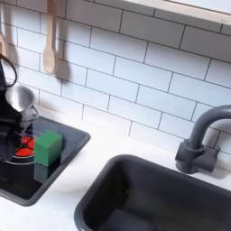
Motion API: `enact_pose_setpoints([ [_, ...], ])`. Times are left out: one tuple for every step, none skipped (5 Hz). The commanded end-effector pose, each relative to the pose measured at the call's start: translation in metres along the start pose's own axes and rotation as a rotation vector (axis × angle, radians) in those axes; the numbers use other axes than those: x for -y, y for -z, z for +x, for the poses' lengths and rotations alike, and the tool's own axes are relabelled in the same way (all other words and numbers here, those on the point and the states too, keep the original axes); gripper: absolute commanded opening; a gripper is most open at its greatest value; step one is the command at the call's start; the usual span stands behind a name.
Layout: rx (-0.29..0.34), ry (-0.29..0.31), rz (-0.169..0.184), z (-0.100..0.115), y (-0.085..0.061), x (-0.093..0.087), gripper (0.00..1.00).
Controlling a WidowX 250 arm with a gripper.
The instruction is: Reach green block
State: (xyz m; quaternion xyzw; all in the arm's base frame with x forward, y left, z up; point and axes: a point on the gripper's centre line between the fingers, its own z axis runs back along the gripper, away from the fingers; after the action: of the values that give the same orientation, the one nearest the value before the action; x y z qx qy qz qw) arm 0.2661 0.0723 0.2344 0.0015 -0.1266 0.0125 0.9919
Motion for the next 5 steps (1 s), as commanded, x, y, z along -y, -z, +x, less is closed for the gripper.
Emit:
enact_pose_setpoints([
  [-0.004, -0.017, 0.0, 0.021, 0.012, -0.005, 1.0],
  [-0.003, -0.013, -0.015, 0.029, 0.016, -0.007, 1.0],
  [-0.006, 0.011, -0.014, 0.04, 0.022, -0.004, 1.0],
  [-0.001, 0.061, -0.023, 0.049, 0.025, 0.0, 1.0],
  [-0.015, 0.087, -0.038, 0.053, 0.032, 0.002, 1.0],
])
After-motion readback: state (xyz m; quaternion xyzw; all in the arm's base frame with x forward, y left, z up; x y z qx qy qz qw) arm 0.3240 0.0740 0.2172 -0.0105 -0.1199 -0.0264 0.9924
